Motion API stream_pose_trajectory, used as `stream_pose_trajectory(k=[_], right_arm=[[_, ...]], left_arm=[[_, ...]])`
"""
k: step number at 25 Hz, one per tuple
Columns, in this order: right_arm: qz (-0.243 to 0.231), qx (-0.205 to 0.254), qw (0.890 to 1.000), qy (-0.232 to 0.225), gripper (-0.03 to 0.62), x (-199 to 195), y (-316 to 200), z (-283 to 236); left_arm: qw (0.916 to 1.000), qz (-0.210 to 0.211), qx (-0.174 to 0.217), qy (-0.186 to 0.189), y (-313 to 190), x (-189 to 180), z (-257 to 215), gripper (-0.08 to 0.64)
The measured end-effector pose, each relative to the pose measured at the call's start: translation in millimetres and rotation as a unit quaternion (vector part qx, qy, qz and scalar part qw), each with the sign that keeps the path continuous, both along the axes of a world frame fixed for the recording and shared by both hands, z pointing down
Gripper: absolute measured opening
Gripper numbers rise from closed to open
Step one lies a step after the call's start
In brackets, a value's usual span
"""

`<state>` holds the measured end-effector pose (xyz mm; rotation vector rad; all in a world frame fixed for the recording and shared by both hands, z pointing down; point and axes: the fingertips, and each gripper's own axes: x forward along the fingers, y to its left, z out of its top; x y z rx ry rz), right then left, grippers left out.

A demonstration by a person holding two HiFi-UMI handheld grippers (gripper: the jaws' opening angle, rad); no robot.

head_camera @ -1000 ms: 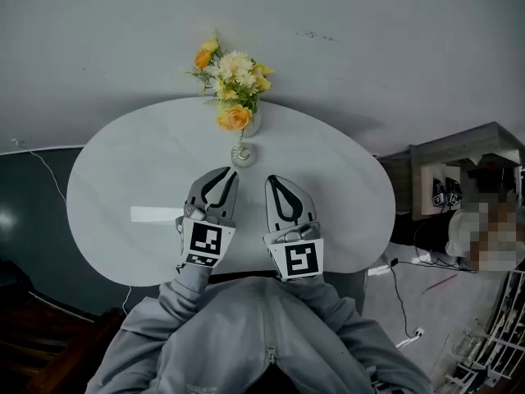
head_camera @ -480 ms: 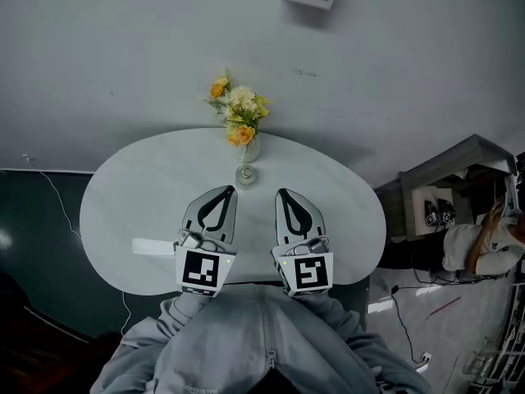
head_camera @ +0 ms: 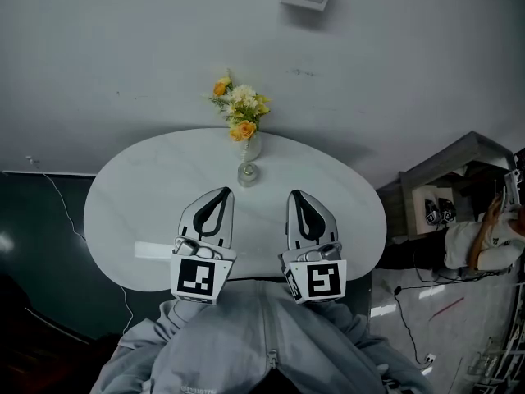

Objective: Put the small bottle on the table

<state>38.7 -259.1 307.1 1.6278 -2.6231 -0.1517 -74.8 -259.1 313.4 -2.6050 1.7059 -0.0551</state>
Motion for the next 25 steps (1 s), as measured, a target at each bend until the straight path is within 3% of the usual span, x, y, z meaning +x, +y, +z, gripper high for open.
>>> stream_pose_trajectory(k=[8,11,25], right_arm=[[-0.004,-0.006,1.000,-0.003,0.026,-1,9,1],[-0.008,-0.007,1.000,-0.009,0.026,-4,11,2],[-0.023,-0.009,1.000,-0.010,0.026,-11,10,12]], left_arm=[[0.9997,0.000,-0.018,-0.016,12,-2,7,0.008],[1.0000,-0.005,-0.006,-0.003,12,-3,4,0.008],[0.9999,0.005,-0.005,-0.011,11,2,13,0.008]])
